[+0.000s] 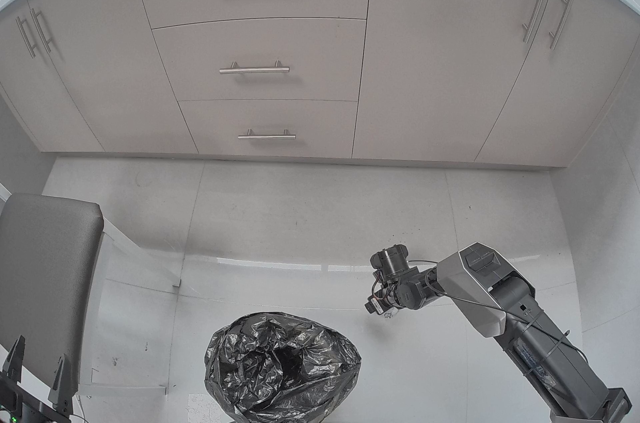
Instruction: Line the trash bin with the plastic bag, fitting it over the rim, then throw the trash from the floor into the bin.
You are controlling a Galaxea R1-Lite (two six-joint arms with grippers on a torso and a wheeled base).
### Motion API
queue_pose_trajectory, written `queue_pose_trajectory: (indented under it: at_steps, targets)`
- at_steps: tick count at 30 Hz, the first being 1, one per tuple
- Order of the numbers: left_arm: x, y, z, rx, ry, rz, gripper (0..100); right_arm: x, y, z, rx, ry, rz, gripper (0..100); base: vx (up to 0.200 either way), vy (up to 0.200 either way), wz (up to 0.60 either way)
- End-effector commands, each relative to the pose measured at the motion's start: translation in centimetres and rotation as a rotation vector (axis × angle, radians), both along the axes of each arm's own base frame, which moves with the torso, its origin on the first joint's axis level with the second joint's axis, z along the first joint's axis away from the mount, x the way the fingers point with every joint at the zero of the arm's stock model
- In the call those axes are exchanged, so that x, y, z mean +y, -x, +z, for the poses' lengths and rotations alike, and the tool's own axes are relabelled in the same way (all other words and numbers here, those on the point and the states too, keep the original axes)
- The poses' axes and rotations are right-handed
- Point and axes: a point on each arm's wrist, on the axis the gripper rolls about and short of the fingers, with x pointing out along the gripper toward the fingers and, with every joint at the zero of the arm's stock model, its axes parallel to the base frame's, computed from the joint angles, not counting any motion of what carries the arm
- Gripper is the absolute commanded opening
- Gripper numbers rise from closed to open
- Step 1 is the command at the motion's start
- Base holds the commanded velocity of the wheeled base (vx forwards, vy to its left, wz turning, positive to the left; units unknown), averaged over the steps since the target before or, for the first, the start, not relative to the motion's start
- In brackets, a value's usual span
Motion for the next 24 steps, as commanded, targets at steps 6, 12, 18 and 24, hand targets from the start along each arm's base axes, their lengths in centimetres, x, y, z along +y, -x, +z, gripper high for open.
queue_pose_trajectory:
  at_steps: [6,12,18,24]
  targets:
    - [0.0,0.1,-0.1,-0.013,0.0,-0.001,100,0.2,0.2,-0.5,0.004,0.003,0.007,100,0.033,0.0,0.0]
    - [0.0,0.1,-0.1,-0.015,0.0,-0.001,100,-0.3,0.2,-0.9,0.011,0.008,0.0,100,0.0,0.0,0.0]
    - [0.0,0.1,-0.1,-0.015,0.002,-0.001,100,-0.5,0.4,-1.6,0.025,0.016,-0.002,100,0.0,0.0,0.0]
    - [0.0,0.1,-0.1,-0.015,0.003,-0.001,100,-0.5,0.4,-1.6,0.026,0.014,-0.002,100,0.0,0.0,0.0]
